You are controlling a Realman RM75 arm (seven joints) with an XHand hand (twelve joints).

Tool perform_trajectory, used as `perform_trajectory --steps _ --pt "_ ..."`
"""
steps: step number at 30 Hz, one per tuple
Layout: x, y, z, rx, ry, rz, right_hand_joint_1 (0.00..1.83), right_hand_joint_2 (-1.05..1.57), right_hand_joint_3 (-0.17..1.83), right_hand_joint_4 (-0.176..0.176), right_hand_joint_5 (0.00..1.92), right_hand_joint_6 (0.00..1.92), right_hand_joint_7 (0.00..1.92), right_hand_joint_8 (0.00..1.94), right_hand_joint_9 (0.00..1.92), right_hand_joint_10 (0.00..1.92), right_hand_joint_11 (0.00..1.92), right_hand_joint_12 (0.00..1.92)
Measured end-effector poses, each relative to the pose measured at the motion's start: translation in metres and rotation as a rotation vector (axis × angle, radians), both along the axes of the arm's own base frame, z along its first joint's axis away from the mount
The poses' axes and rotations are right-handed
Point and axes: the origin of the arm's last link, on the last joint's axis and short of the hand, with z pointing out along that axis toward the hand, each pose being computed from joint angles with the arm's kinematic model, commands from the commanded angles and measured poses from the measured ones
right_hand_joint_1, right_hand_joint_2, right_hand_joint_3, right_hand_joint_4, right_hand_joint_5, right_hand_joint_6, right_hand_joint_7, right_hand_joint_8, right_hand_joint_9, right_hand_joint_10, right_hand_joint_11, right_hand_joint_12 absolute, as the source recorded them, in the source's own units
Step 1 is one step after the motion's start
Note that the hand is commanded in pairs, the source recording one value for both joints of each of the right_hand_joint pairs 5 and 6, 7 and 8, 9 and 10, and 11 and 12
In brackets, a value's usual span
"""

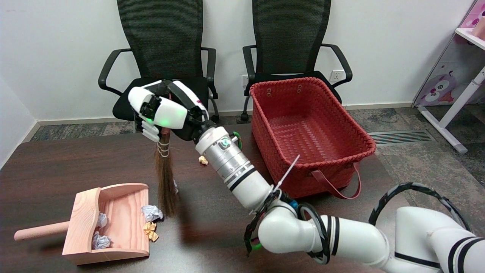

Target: Sweep the paper ball into the dustpan.

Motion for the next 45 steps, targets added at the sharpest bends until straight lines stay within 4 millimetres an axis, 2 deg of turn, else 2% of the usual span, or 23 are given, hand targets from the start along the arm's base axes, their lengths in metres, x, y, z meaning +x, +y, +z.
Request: perform_trajectory --steps 13,18,26,34,45 --pt "0.0 -0.014 -0.011 0.02 0.293 0.128 0.83 0.73 1.5 0.003 1.92 1.92 1.92 1.92 1.92 1.92 1.92 1.92" --pt "-0.002 -0.014 -0.022 0.035 0.427 0.205 0.73 0.84 1.34 0.003 1.92 1.92 1.92 1.92 1.92 1.92 1.92 1.92" --pt "-0.008 -0.018 -0.034 0.047 0.582 0.284 0.73 0.83 1.34 0.001 1.92 1.92 1.92 1.92 1.92 1.92 1.92 1.92" --pt "-0.02 -0.022 -0.043 0.079 0.649 0.288 0.75 0.76 1.4 0.001 1.92 1.92 1.92 1.92 1.92 1.92 1.92 1.92" --pt "-0.049 -0.027 -0.053 0.164 0.611 0.161 0.8 0.63 1.48 -0.002 1.92 1.92 1.92 1.92 1.92 1.92 1.91 1.91"
